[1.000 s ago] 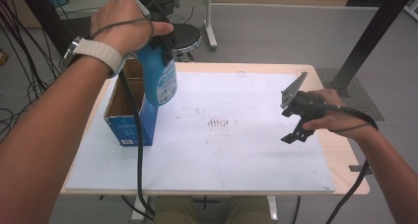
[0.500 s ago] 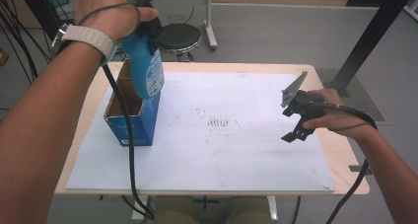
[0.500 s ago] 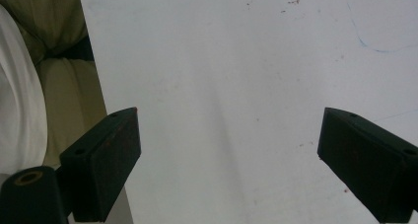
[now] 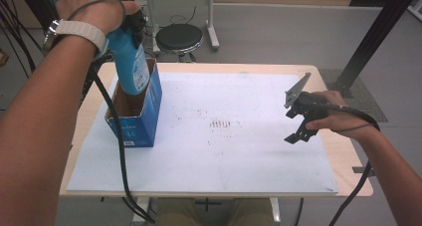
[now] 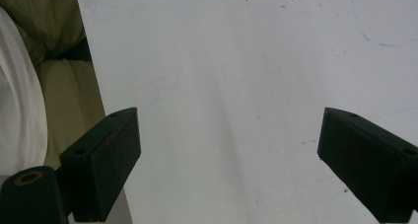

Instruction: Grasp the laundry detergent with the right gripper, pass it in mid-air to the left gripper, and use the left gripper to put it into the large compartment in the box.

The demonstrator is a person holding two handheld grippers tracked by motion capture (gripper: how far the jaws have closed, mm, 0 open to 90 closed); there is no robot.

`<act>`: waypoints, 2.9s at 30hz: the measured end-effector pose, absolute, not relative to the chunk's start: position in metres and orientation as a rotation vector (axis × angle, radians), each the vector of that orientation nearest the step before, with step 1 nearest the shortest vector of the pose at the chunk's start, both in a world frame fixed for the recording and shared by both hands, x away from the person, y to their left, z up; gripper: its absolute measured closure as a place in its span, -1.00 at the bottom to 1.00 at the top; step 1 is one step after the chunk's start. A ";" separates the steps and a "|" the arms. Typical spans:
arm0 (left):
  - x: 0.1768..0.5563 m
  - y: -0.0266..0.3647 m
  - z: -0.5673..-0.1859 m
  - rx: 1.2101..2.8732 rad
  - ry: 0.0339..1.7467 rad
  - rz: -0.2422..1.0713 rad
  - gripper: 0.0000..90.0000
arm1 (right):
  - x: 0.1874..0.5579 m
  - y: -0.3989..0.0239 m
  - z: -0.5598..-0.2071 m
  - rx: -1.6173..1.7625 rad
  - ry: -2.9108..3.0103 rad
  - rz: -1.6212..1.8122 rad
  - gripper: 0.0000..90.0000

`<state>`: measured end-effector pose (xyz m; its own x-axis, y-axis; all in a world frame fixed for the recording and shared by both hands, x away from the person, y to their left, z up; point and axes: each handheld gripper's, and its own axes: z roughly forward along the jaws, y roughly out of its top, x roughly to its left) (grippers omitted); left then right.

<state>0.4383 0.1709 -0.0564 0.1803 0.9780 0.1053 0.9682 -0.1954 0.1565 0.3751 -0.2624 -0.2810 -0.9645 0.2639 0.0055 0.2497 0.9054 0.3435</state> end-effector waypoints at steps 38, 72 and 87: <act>0.458 0.210 -0.122 2.270 2.086 0.258 -0.18 | 0.382 -0.258 -0.295 0.427 3.047 0.546 -0.80; 0.460 0.211 -0.201 2.281 2.061 0.278 -0.18 | 0.382 -0.259 -0.307 0.442 3.064 0.541 -0.80; 0.458 0.212 -0.234 2.298 2.056 0.279 -0.18 | 0.382 -0.260 -0.310 0.462 3.067 0.541 -0.80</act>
<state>0.4579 0.2119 -0.2339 0.1022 0.9894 0.1034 0.9812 -0.1174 0.1532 0.3824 -0.2598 -0.3095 -0.9569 0.2849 0.0568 0.2871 0.8978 0.3340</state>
